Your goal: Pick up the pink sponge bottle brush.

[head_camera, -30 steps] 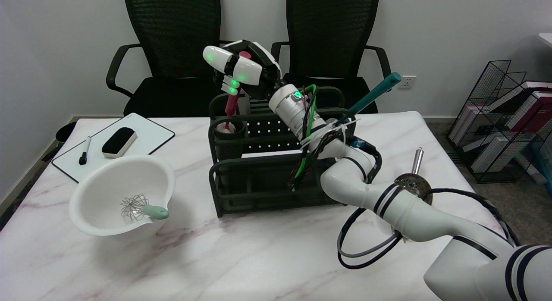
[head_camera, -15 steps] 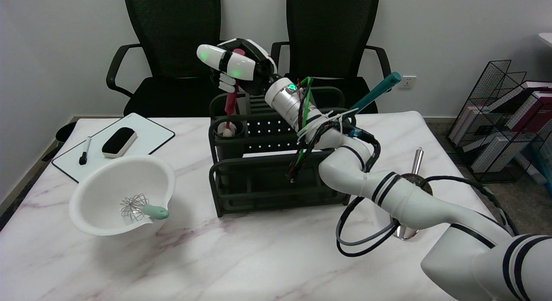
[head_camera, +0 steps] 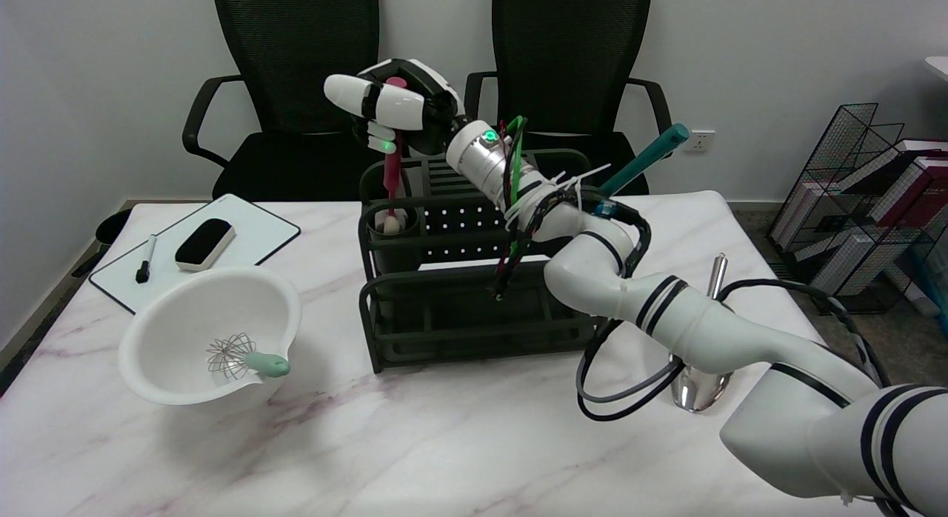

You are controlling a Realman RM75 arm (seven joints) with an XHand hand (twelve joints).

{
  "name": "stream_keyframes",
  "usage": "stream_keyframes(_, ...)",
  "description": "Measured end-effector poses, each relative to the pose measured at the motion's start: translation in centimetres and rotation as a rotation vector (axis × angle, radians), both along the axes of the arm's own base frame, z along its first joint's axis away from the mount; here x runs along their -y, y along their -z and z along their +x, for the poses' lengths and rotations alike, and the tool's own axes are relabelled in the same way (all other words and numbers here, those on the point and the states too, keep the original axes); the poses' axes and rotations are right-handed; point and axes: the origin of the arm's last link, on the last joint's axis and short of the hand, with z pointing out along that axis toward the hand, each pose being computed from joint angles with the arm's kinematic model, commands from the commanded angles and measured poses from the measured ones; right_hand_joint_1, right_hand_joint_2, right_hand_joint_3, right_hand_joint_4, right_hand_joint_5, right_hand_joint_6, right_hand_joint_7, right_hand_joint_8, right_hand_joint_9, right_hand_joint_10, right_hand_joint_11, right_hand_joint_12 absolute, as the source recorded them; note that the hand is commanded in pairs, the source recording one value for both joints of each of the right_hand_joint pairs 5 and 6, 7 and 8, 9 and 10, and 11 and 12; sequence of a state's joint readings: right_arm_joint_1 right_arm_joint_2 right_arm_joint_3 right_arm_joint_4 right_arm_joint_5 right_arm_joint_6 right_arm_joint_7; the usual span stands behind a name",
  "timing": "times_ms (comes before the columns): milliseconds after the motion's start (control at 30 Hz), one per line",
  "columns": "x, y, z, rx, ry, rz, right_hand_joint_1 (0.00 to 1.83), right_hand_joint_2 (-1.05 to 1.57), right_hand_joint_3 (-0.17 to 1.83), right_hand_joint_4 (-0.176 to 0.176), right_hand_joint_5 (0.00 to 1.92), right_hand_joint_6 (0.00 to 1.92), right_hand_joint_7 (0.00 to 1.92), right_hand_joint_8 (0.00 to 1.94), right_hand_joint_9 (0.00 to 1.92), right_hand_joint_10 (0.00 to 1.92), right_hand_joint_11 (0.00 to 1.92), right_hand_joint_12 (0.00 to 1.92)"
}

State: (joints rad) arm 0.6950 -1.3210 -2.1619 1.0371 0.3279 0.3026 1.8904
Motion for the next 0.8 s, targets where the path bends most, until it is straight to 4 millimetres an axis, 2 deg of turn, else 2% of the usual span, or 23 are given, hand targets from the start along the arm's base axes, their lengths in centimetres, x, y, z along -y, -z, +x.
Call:
stream_keyframes(567, 0.2, 0.2, 2.3, -0.041, -0.036, 0.011, 1.20, 1.28, 0.59, 0.000, 1.92, 1.92, 1.92, 1.92, 1.92, 1.92, 1.92, 1.92)
stream_keyframes(800, -0.3, -0.1, 3.8, -0.045, -0.065, 0.016, 1.17, 1.36, 0.54, 0.000, 1.92, 1.92, 1.92, 1.92, 1.92, 1.92, 1.92, 1.92)
